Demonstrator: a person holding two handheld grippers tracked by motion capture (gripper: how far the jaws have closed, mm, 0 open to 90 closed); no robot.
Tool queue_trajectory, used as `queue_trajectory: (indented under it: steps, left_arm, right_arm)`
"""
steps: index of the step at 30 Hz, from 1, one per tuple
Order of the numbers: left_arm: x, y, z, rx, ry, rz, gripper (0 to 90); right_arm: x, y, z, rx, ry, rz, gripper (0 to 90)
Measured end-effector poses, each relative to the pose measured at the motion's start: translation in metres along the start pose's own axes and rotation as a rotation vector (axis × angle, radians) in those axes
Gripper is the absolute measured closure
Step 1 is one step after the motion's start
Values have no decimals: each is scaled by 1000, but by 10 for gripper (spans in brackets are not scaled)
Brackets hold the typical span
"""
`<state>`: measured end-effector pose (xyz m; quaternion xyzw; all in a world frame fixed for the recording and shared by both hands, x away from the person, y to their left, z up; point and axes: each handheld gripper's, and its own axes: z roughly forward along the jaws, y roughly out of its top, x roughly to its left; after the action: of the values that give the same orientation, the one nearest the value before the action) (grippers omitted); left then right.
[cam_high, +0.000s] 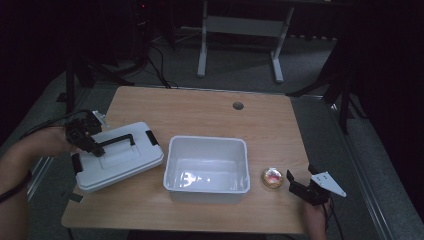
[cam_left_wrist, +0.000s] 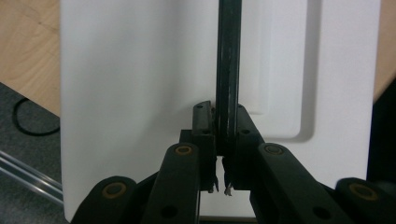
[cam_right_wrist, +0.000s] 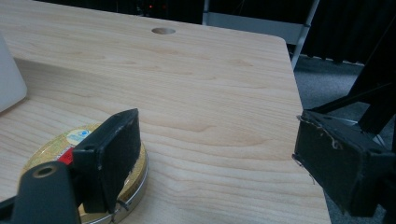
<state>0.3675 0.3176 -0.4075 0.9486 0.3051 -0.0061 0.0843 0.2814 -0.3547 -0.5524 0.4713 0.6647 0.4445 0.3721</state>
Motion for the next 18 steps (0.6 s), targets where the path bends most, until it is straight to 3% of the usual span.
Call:
queue_trajectory:
  steps: [10,18]
  left_arm:
    - [7,1,34,-11,0,-18,835]
    - [12,-2,63,-2,-35,-37,835]
  right_arm:
    - [0,0,0,-1,2,-3,141]
    - [1,0,0,4,5,-5,141]
